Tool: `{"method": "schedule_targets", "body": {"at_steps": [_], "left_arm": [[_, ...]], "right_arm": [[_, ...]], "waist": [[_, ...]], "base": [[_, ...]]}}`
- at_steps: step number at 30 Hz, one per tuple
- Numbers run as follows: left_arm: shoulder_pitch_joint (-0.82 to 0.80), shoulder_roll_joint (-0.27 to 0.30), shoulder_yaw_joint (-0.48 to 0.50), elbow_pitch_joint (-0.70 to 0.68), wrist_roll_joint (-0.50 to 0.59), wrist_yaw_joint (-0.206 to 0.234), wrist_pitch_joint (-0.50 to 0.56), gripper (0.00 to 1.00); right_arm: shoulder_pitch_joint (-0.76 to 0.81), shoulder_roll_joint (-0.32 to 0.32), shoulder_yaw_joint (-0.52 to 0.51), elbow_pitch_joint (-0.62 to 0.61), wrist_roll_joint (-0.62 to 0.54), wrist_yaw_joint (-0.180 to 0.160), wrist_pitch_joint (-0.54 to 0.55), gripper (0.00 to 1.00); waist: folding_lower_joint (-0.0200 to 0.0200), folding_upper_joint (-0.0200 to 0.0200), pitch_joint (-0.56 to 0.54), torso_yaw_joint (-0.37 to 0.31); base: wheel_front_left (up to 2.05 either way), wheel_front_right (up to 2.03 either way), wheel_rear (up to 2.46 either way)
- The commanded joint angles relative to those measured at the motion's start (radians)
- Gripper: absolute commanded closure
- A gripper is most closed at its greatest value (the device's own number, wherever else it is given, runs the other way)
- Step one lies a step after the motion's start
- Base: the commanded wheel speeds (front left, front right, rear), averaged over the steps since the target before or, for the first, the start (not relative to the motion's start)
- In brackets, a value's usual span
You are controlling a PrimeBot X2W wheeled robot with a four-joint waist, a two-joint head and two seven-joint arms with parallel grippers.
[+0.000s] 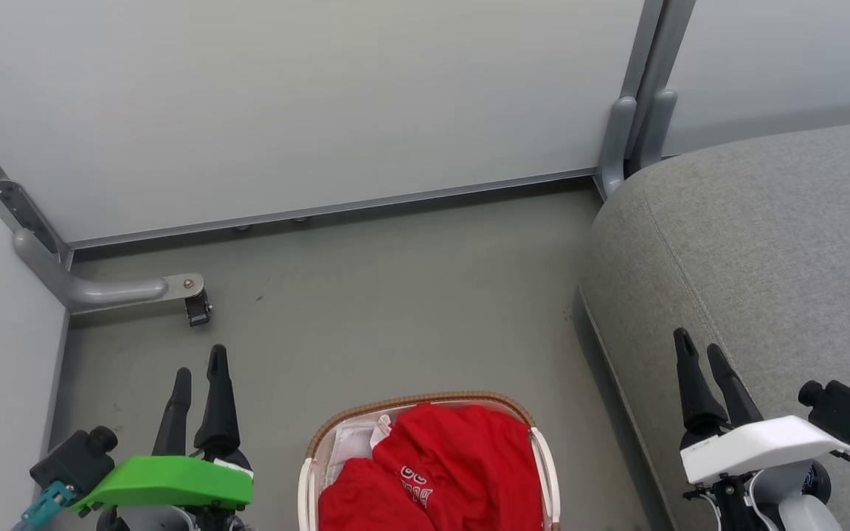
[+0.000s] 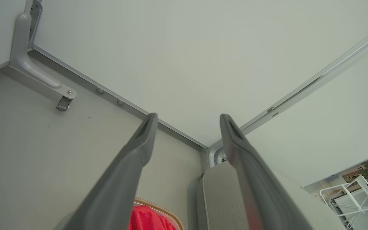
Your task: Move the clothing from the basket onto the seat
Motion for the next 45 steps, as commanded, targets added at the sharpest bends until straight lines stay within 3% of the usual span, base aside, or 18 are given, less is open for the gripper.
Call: {"method": "schedule_targets", "body": {"at_steps": [1, 11, 45], "left_arm": [[0.006, 0.007, -0.005, -0.012, 0.040, 0.004, -0.010, 0.00], [0.021, 0.008, -0.014, 0.001, 0.158, 0.022, -0.038, 0.00], [0.038, 0.010, -0.075, 0.023, 0.411, 0.047, -0.114, 0.00]], "right_arm": [[0.001, -0.006, 0.004, -0.004, -0.033, 0.000, -0.012, 0.00], [-0.001, -0.008, 0.013, 0.020, -0.149, 0.000, -0.040, 0.00], [0.001, -0.011, 0.043, 0.037, -0.436, 0.000, -0.116, 0.00]], "waist": [[0.0000, 0.0000, 0.000, 0.001], [0.0000, 0.0000, -0.001, 0.004], [0.0000, 0.0000, 0.002, 0.018]], "base": [[0.00, 0.00, 0.00], [0.00, 0.00, 0.00], [0.00, 0.00, 0.00]]}}
